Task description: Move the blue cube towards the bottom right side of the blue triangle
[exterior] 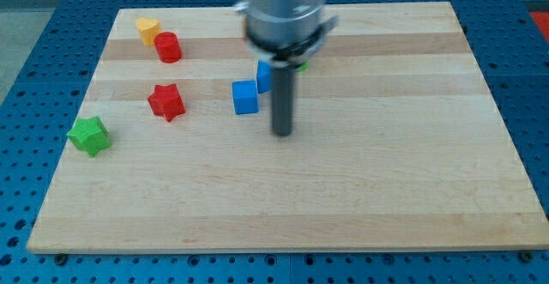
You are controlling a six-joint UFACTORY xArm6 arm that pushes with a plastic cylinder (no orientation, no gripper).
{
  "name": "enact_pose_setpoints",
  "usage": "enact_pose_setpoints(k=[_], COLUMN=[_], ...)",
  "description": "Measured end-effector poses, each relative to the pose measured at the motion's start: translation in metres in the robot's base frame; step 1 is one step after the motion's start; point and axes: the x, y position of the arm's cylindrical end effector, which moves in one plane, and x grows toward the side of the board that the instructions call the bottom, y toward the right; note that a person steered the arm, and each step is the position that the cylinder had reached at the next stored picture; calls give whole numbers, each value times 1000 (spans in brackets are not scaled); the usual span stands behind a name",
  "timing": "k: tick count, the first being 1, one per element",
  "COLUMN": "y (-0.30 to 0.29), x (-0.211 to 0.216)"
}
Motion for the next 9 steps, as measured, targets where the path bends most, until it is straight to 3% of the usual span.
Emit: enact_pose_setpoints(k=[1,2,3,5,6,7,8,9], y=[-95,-126,-106,81,43,-47,-68,-35], x=[7,-12,-39,-53,-1,2,-28,-58])
